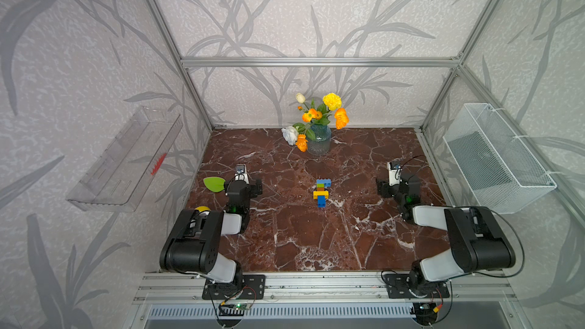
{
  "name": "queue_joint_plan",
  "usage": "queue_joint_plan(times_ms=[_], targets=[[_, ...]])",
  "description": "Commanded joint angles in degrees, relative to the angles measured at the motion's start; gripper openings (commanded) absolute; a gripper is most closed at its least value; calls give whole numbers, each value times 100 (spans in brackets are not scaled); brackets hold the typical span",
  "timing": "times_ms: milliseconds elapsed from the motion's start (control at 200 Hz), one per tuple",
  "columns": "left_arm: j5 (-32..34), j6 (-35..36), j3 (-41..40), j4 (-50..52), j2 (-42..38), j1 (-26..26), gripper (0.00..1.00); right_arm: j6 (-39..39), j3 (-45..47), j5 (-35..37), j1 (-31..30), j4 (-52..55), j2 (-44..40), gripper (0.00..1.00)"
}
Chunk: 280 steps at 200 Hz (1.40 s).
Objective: Assemble the letter f with lego
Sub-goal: Reset both arms
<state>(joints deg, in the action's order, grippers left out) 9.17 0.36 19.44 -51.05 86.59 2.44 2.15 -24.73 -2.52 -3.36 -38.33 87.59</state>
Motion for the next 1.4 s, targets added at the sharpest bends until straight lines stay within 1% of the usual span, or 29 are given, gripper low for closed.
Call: queue_joint_plan(times_ms=[0, 10, 15, 25, 30, 40, 120, 200, 1395], targets=[[128, -106, 225, 177, 41, -88, 99, 146, 21, -195, 27, -650, -5, 82], [144, -120, 231, 199, 47, -90, 99, 150, 17, -189, 28, -643, -5, 84], [159, -126, 238, 208, 49, -88, 99, 152, 14, -188, 28, -642, -5, 87], [174, -131, 254, 229, 55, -86, 99, 149, 17, -187, 28, -641, -5, 96], [178, -136, 258, 241, 58, -86, 99, 151, 15, -187, 28, -641, -5, 98], [183, -140, 274, 250, 64, -92, 99, 147, 13, -189, 28, -645, -5, 100], [133, -166, 301, 311, 57, -121, 99, 160, 21, -214, 28, -645, -5, 99], [106, -176, 319, 324, 69, -143, 99, 180, 108, -249, 28, -891, 56, 99], [82, -180, 327, 353, 60, -160, 99, 207, 56, -249, 10, -773, 47, 99]])
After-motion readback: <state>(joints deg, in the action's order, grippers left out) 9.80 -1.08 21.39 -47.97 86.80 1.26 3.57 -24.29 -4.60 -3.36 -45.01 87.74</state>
